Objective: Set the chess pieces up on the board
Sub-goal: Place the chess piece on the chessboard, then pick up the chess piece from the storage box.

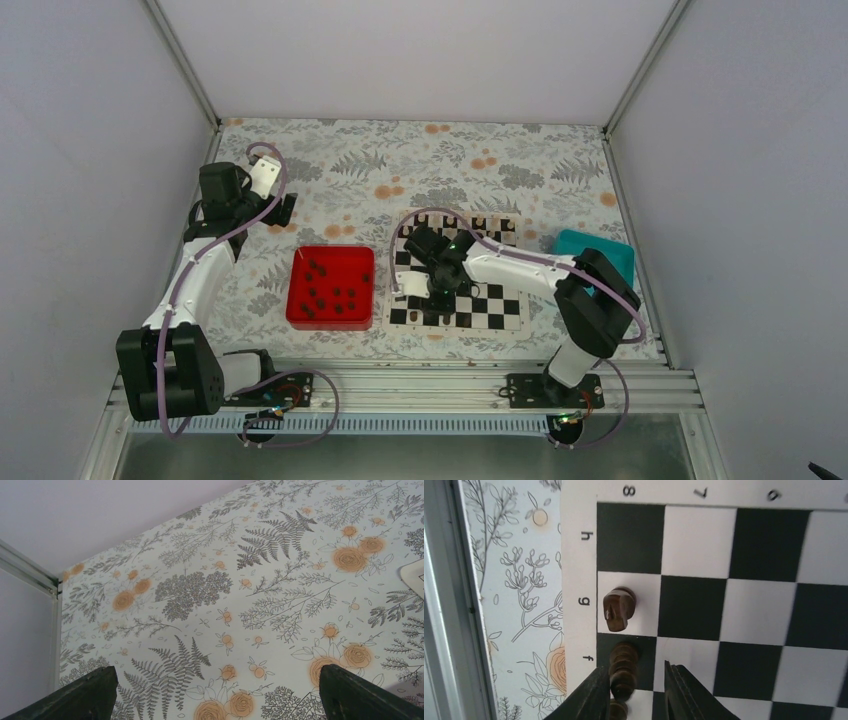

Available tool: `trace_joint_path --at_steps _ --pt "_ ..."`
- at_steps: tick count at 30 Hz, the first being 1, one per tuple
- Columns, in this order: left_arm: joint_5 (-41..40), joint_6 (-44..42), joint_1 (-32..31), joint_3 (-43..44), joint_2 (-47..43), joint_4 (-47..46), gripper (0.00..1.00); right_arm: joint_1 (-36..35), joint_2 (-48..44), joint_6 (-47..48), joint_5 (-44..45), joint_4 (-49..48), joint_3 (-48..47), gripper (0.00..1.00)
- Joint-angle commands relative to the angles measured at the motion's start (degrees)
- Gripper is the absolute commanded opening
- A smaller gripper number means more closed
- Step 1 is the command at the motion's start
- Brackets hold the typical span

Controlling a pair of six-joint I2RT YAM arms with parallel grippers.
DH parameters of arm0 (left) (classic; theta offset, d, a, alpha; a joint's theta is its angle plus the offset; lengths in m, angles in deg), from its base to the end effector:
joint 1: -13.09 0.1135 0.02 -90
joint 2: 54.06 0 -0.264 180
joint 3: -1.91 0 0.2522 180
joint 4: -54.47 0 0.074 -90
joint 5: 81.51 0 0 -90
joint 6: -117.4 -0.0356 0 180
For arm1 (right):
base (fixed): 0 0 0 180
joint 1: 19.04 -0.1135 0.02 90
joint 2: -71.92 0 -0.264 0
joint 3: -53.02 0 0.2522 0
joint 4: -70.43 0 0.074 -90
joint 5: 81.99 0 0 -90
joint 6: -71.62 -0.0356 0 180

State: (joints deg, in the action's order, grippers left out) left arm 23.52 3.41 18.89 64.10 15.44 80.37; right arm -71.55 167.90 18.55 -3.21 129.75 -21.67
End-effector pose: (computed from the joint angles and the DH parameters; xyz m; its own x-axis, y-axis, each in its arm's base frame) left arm 0.2679 0.0179 0.2693 -0.4498 0.3490 -0.8221 0.3296 0.9204 0.2104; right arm 0.1773 0.2425 0.1770 -0.0008 -0.9693 -0.2458 -0.9984 -0.0133 0.0554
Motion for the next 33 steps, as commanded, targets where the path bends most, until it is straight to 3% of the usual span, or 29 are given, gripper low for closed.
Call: trace_joint_path --at_steps 1,8,12,22,33 --pt "0.19 -0.27 0.26 0.68 0.13 -0.37 1.00 -0.63 -2.96 0.77 -1.33 2.64 -3.79 0.31" --pt "0.58 -0.18 0.26 0.69 -0.43 -0.28 1.00 -0.74 -1.07 1.01 -4.10 6.14 -13.60 0.34" --pt "0.96 -0.01 0.26 0.79 -0.76 -0.43 1.00 -0.93 3.13 -0.35 -3.30 3.00 -21.75 0.35" --pt "1.34 0.08 0.22 0.48 -0.94 -0.65 1.00 -4.11 19.98 -2.38 1.34 -1.45 -41.24 0.31" --pt "1.86 0.43 0.22 0.54 -1.56 -0.48 1.00 -6.20 29.56 -6.78 0.12 -11.03 -47.92 0.32"
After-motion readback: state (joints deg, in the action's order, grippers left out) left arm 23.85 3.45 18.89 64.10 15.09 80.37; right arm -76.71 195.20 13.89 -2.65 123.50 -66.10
